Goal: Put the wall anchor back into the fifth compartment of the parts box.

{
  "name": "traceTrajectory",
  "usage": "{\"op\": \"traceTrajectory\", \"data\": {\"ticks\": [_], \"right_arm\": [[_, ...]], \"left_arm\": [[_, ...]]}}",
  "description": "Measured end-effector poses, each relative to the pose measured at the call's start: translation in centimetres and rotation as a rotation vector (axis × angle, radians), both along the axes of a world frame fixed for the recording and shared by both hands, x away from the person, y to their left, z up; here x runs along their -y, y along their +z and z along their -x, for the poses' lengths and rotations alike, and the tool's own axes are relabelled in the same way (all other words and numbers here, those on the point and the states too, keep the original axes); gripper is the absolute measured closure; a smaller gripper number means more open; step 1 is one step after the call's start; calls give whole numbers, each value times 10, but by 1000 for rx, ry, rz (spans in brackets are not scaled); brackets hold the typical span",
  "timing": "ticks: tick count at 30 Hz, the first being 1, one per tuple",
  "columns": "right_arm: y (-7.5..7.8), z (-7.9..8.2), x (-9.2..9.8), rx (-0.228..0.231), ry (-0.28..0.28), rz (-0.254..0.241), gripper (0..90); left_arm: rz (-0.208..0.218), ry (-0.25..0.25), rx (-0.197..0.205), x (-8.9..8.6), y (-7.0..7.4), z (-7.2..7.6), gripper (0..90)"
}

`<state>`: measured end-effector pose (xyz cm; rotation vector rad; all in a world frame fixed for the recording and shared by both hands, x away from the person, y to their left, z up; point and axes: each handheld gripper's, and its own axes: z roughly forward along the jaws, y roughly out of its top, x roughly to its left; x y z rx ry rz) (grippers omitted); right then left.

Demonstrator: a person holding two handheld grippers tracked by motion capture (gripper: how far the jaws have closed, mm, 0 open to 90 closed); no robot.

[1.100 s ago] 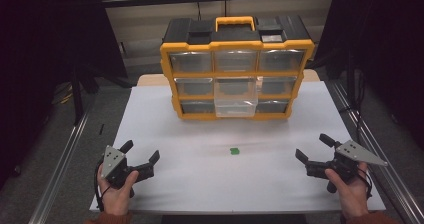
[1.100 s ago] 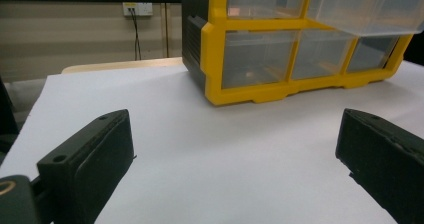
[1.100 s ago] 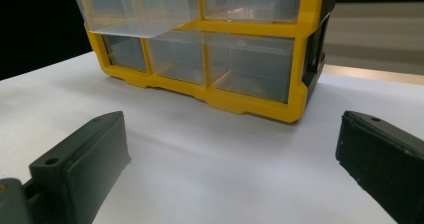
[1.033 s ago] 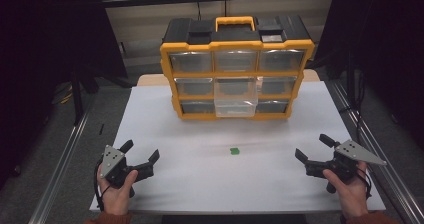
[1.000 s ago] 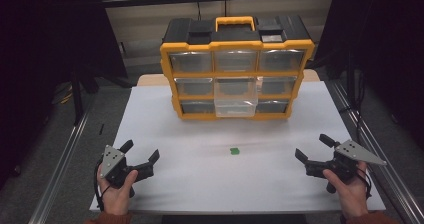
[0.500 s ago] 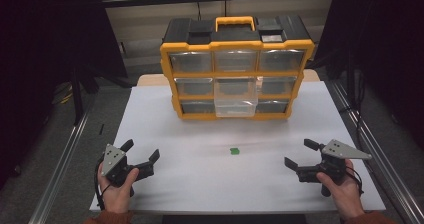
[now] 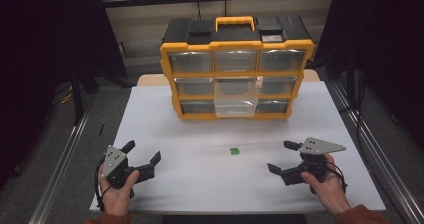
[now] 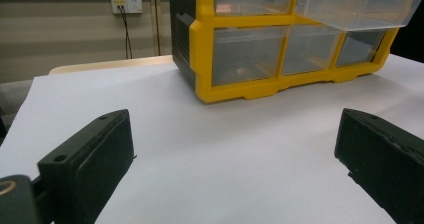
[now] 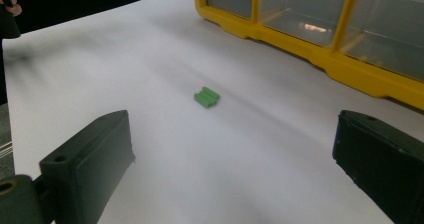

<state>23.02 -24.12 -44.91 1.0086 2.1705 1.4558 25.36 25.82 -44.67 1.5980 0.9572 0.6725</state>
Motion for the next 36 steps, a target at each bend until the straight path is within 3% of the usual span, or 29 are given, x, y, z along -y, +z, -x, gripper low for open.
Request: {"op": "traceTrajectory", "data": {"ticks": [1, 4, 7, 10, 11, 14, 18, 19, 20, 21, 24, 28, 30, 32, 33, 36], "right_arm": [[1, -6, -7, -28, 33, 14, 20], [1, -16, -19, -39, 79, 30, 19], [-2, -24, -31, -44, 97, 30, 20], [-2, -29, -38, -70, 126, 42, 22], [-2, -33, -46, -98, 158, 51, 22], [-2, -35, -52, -100, 175, 60, 23], [-3, -39, -72, -162, 261, 125, 27], [-3, -41, -75, -174, 273, 129, 35], [-3, -41, -75, -174, 273, 129, 35], [-2, -45, -81, -175, 287, 154, 42], [-1, -48, -86, -157, 329, 189, 31], [0, -61, -101, -193, 394, 286, 53], [1, -63, -103, -197, 406, 302, 60], [2, -68, -106, -205, 424, 330, 102], [2, -73, -107, -241, 435, 345, 172], [1, -81, -107, -256, 458, 359, 214]], "left_arm": [[-22, -12, -2, -1, 1, 1, 24], [-18, -11, -4, -1, 1, 1, 24], [-3, 3, -5, 1, 0, -2, 24], [-1, 7, -11, 1, -1, -3, 24], [-6, 7, -17, 2, -2, -4, 24], [-4, 7, -15, 2, -2, -3, 24], [-14, -12, -7, 3, -1, -3, 24], [-34, -9, -7, 3, 0, -4, 24], [-34, -9, -7, 3, 0, -4, 24], [-3, -6, -9, 5, -1, -4, 24], [-30, -16, -10, 4, -1, -5, 24], [-20, -19, -9, 6, -1, -6, 24], [-26, -21, -8, 5, -1, -6, 24], [-33, -25, -9, 5, -1, -5, 24], [-35, -17, -9, 4, 0, -5, 24], [-26, -22, 0, 4, 0, -5, 24]]}}
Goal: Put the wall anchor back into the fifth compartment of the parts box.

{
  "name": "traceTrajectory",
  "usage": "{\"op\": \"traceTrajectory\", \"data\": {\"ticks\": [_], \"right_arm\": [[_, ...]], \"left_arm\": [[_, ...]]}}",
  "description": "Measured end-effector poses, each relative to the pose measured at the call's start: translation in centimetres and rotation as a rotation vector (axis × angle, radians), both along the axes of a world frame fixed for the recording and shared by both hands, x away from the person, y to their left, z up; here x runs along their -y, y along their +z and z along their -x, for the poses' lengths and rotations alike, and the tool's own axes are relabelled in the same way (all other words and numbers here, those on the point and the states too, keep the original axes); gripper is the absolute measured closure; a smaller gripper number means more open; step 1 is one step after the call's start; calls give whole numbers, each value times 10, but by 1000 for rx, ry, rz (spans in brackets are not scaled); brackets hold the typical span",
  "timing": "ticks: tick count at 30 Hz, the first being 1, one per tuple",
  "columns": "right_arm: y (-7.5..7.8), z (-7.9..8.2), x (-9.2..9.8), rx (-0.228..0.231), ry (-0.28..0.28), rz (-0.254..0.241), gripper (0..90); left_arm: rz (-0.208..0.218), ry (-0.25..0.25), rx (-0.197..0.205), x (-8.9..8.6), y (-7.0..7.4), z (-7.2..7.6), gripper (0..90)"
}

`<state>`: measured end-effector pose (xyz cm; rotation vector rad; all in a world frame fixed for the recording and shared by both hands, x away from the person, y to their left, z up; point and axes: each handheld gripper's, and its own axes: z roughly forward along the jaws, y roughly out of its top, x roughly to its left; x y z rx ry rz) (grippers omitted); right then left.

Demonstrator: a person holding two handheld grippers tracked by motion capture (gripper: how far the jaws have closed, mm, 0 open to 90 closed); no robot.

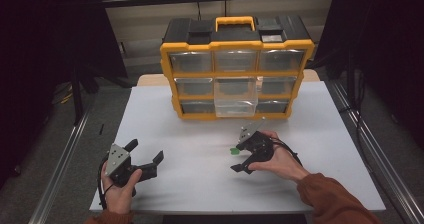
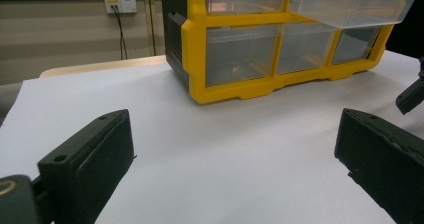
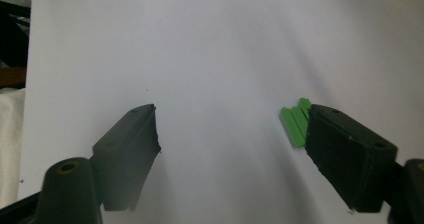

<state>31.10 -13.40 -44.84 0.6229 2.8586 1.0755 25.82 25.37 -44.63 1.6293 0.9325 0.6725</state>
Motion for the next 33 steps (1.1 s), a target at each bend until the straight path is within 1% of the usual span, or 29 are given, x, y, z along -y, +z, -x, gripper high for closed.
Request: {"op": "traceTrajectory", "data": {"ticks": [1, 2, 3, 4, 6, 7, 8, 9, 12, 13, 15, 16, 17, 18, 20, 21, 22, 24, 25, 26, 27, 28, 29, 30, 32, 33], "right_arm": [[0, 0, 0, 0, 0, 0, 214], [-1, -2, 0, -8, 1, 6, 231], [-2, -4, -2, -18, 17, 37, 261], [-2, -6, -3, -24, 29, 42, 262], [-2, -6, -5, -26, 32, 51, 277], [-2, -9, -7, -19, 50, 61, 305], [-2, -9, -7, -19, 50, 61, 305], [-3, -13, -9, -21, 66, 76, 330], [-5, -16, -11, -34, 60, 90, 341], [-6, -17, -13, -41, 56, 104, 361], [-7, -21, -14, -20, 76, 103, 377], [-7, -21, -14, -20, 76, 103, 377], [-8, -23, -14, -12, 75, 106, 395], [-8, -24, -13, -19, 91, 109, 400], [-9, -25, -12, -19, 88, 115, 398], [-10, -26, -12, -9, 88, 114, 395], [-11, -26, -13, -8, 85, 118, 397], [-12, -26, -14, -8, 94, 126, 406], [-13, -26, -16, -13, 82, 129, 426], [-13, -26, -16, -2, 93, 130, 429], [-13, -27, -16, 7, 108, 135, 438], [-13, -27, -16, 7, 108, 135, 438], [-13, -28, -15, 6, 111, 136, 451], [-12, -28, -15, 4, 112, 139, 467], [-11, -29, -15, -4, 117, 147, 499], [-10, -27, -16, -33, 79, 158, 509]], "left_arm": [[0, 0, 0, 0, 0, 0, 24], [-9, 0, 10, 0, 0, 0, 24], [-12, 0, 8, 2, 0, 1, 25], [-12, -2, 15, 3, 1, 1, 24], [-27, -13, 13, 2, 1, 2, 24], [-17, -8, 11, 1, 0, 2, 24], [-17, -8, 11, 1, 0, 2, 24], [-16, -3, 9, 0, 0, 1, 24], [-23, -1, 6, 1, 0, 2, 25], [-33, -4, 8, 1, 0, 2, 25], [-25, -10, 5, 2, 0, 2, 25], [-25, -10, 5, 2, 0, 2, 24], [-10, -8, 4, 1, 0, 1, 24], [-10, -8, 4, 1, 0, 1, 25], [-17, -3, 2, 1, 0, 2, 25], [-22, -3, 2, 1, 1, 3, 25], [-23, -10, 2, 1, 1, 3, 24], [-31, -10, 4, 2, 1, 3, 25], [-31, -20, 7, 2, 1, 3, 25], [-31, -20, 7, 2, 1, 3, 24], [-38, -8, 8, 2, 1, 3, 24], [-38, -8, 8, 2, 1, 3, 25], [-34, -8, 11, 2, 1, 3, 25], [-20, -15, 7, 2, 1, 3, 25], [-22, -14, 5, 2, 1, 3, 24], [-29, -11, 4, 2, 1, 3, 25]]}}
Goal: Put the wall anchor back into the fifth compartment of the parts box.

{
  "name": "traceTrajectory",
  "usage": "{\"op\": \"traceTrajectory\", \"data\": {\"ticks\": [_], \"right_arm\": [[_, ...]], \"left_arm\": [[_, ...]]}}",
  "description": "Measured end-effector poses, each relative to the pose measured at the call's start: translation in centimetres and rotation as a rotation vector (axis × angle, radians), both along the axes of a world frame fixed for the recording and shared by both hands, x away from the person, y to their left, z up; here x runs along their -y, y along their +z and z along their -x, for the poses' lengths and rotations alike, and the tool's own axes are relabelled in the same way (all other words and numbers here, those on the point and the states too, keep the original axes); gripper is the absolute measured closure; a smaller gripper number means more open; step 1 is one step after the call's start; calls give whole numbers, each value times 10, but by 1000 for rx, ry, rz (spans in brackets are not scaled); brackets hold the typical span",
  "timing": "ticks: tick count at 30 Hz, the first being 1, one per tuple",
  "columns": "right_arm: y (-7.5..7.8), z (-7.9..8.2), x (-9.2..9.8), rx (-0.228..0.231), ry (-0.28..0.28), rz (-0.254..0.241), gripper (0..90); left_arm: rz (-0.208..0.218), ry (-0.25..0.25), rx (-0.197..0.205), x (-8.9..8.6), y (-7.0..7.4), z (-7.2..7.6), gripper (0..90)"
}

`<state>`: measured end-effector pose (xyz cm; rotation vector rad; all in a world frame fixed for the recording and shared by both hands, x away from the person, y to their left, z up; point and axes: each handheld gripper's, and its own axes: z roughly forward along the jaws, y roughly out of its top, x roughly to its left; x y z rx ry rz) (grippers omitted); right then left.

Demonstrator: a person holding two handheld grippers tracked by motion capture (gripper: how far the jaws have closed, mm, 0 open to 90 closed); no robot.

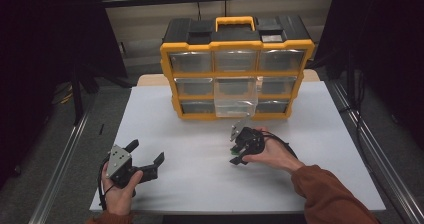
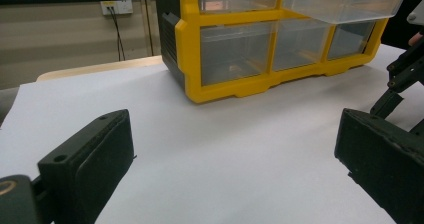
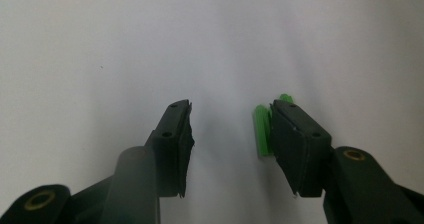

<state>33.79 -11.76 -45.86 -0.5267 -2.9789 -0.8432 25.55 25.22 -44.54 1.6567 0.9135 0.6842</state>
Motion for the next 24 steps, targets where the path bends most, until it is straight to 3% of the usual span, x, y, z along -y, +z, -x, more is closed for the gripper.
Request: {"op": "traceTrajectory", "data": {"ticks": [3, 5, 6, 8, 9, 10, 11, 14, 18, 21, 22, 23, 24], "right_arm": [[-1, -4, 0, 32, 42, 2, 514], [-1, -3, -1, 21, 21, 19, 554], [-2, -2, -1, -10, 18, 31, 581], [-3, -4, 0, 5, 36, 16, 592], [-3, -5, 1, 2, 38, 11, 653], [-2, -3, 1, -19, 9, 21, 670], [-3, -6, 2, 3, 24, 17, 685], [-2, -4, 1, -16, -15, 34, 764], [-3, -4, -1, -21, 19, 31, 849], [-2, -5, -2, 0, 23, 35, 850], [0, -2, -2, -35, -6, 58, 851], [0, -2, -2, -35, -6, 58, 851], [-2, -4, -2, 2, 20, 35, 852]], "left_arm": [[-2, 1, 0, 0, 0, 0, 24], [3, -4, 2, 0, 0, 0, 25], [3, -4, 3, 0, 0, 0, 25], [2, -5, 4, 0, 0, 0, 25], [1, -6, 3, 0, 0, 0, 24], [-7, -1, 2, 0, 0, 0, 24], [-4, -5, 2, 0, 0, 0, 25], [-1, -3, 3, 0, 0, 0, 24], [-7, -6, 2, 0, 0, 1, 24], [-10, -14, 3, 0, 0, 1, 24], [-11, -12, 3, 0, 0, 1, 25], [-11, -12, 3, 0, 0, 1, 24], [-10, -11, 3, 0, 0, 1, 24]]}}
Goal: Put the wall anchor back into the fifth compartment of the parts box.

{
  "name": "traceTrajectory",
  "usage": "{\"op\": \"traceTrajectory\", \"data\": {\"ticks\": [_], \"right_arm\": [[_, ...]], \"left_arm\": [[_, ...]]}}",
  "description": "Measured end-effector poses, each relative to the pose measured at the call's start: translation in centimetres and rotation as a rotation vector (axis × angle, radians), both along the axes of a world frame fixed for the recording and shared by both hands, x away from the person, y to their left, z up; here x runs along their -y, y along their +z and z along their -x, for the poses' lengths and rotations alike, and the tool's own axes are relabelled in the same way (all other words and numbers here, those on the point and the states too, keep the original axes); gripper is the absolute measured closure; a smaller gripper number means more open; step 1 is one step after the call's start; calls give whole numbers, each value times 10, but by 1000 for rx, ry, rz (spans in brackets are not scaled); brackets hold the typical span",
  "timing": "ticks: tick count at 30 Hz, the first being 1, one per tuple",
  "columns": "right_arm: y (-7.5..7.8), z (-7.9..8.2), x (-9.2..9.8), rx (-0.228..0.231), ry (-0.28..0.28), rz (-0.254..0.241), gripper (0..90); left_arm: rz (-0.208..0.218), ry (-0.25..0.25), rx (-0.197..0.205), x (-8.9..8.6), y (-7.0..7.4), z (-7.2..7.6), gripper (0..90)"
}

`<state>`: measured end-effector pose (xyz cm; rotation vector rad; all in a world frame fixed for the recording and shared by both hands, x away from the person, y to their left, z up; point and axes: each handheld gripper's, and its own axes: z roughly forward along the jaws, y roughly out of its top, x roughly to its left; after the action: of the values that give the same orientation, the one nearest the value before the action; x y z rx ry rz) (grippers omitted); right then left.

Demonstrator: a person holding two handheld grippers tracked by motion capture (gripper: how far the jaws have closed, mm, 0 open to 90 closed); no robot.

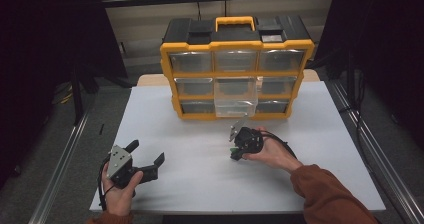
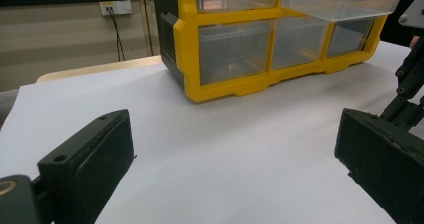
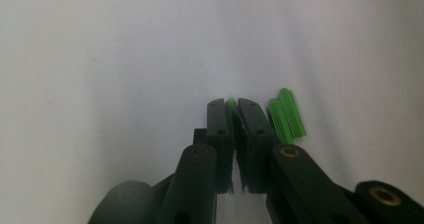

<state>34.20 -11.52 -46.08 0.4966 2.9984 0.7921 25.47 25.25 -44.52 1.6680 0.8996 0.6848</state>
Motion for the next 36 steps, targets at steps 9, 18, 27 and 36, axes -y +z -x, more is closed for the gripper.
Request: {"op": "traceTrajectory", "data": {"ticks": [9, 18, 27, 36], "right_arm": [[8, 3, 1, 2, 8, -42, 853], [23, 4, 14, 8, -35, -139, 853], [38, 11, 19, 14, -28, -190, 853], [67, 16, 25, 61, -17, -271, 853]], "left_arm": [[1, 14, -1, 0, 0, -1, 24], [14, 9, -1, 1, 0, -2, 25], [14, -8, -7, 2, 0, -1, 24], [14, 2, -7, -2, 0, 0, 24]]}}
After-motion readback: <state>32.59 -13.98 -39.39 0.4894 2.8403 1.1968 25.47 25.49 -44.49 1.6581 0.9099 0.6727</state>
